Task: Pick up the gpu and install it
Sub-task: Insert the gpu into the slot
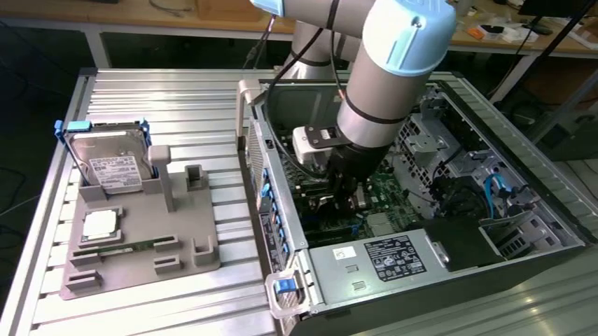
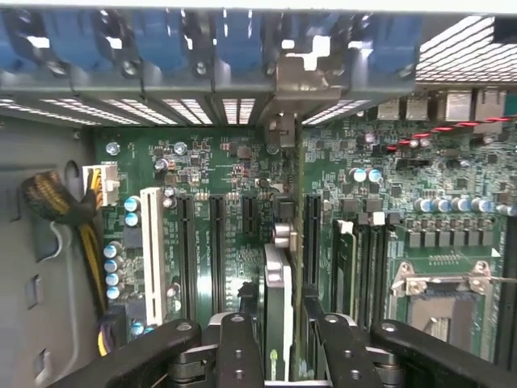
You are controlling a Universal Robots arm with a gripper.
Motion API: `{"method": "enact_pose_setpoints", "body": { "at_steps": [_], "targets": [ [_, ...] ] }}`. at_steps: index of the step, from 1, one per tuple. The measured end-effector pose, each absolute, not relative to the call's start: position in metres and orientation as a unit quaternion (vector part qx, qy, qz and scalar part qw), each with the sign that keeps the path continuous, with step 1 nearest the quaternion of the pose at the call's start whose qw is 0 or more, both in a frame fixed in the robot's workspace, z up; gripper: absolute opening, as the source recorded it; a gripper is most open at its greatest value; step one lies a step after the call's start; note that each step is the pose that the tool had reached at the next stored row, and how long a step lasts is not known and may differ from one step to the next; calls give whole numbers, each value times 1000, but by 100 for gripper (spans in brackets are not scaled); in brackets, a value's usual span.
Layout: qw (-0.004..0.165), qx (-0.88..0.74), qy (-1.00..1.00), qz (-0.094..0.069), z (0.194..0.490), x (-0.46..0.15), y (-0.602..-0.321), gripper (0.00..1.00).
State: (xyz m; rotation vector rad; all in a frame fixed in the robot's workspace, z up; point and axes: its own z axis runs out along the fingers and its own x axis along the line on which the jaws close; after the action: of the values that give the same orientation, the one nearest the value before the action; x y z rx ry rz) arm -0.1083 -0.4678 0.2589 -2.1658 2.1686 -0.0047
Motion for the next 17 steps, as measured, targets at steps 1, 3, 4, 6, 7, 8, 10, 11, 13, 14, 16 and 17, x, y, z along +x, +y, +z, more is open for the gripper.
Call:
{"method": "enact_pose_setpoints", "body": {
  "at_steps": [1,3,4,6,7,8,10,11,13,14,16,17],
  "targets": [
    [39,-706,707,-2,261,-108,-468,33],
    [39,-706,707,-3,265,-108,-468,33],
    [40,-706,707,-3,267,-108,-468,33],
    [40,-706,707,-3,270,-108,-468,33],
    [40,-706,707,-4,271,-108,-468,33],
    [41,-706,707,-4,273,-108,-468,33],
    [41,-706,707,-4,275,-108,-468,25],
    [41,-706,707,-4,276,-108,-468,18],
    [41,-706,707,-4,278,-108,-468,13],
    [41,-706,707,-4,278,-108,-468,13],
    [41,-706,707,-4,278,-108,-467,11],
    [41,-706,707,-4,278,-108,-467,11]
  ]
}}
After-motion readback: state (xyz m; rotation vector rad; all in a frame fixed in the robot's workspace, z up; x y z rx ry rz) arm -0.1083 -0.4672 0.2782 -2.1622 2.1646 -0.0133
